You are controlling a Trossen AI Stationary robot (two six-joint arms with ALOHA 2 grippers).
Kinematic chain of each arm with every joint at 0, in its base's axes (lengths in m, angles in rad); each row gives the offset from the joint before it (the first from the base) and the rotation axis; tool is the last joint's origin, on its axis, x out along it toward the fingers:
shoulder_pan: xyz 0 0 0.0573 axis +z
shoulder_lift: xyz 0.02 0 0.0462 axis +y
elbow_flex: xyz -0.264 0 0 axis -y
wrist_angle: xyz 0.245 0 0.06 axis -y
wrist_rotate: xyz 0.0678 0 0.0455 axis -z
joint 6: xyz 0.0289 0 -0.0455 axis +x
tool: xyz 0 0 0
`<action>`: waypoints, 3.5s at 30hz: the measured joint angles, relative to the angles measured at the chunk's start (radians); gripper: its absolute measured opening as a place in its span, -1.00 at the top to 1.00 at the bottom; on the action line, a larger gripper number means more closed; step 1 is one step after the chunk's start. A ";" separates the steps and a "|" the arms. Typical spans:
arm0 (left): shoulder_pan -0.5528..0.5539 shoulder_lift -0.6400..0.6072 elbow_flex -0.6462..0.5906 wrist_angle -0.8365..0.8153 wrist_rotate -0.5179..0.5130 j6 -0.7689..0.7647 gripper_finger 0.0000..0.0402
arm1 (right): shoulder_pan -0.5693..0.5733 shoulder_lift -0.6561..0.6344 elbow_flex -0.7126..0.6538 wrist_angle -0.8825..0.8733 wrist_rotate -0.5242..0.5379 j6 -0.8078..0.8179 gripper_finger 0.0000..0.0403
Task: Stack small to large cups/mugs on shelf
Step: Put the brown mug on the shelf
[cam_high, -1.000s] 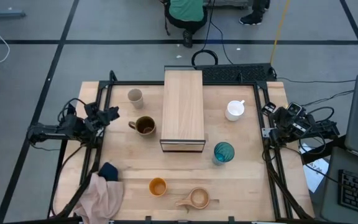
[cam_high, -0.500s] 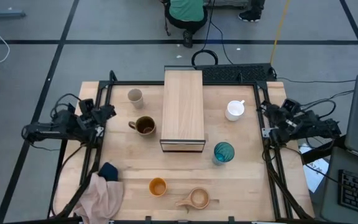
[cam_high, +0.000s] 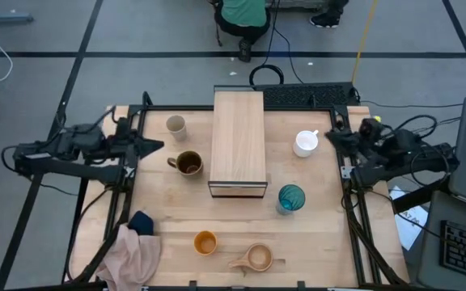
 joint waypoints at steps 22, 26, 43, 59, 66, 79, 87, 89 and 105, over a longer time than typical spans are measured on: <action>0.026 0.467 0.330 -0.555 0.028 0.132 0.35 | 0.001 0.259 0.210 -0.335 0.024 0.028 1.00; 0.064 0.556 0.329 -0.709 0.033 0.141 0.29 | 0.017 0.278 0.210 -0.406 0.025 0.095 1.00; 0.241 0.795 0.327 -0.734 0.095 0.149 0.27 | 0.096 0.281 0.210 -0.412 0.025 0.137 1.00; 0.361 0.809 0.327 -0.653 0.110 0.061 0.27 | 0.099 0.281 0.210 -0.407 0.025 0.160 1.00; 0.360 0.856 0.326 -0.628 0.158 0.086 0.27 | 0.099 0.281 0.210 -0.395 0.025 0.161 1.00; 0.352 0.957 0.326 -0.629 0.158 0.152 0.27 | 0.099 0.281 0.210 -0.358 0.025 0.161 1.00; 0.353 0.993 0.326 -0.627 0.157 0.180 0.27 | 0.099 0.281 0.210 -0.358 0.024 0.161 1.00; 0.353 0.992 0.326 -0.625 0.157 0.191 0.27 | 0.099 0.281 0.210 -0.358 0.024 0.160 1.00; 0.355 0.991 0.271 -0.597 0.131 0.264 0.27 | 0.099 0.281 0.210 -0.358 0.024 0.153 1.00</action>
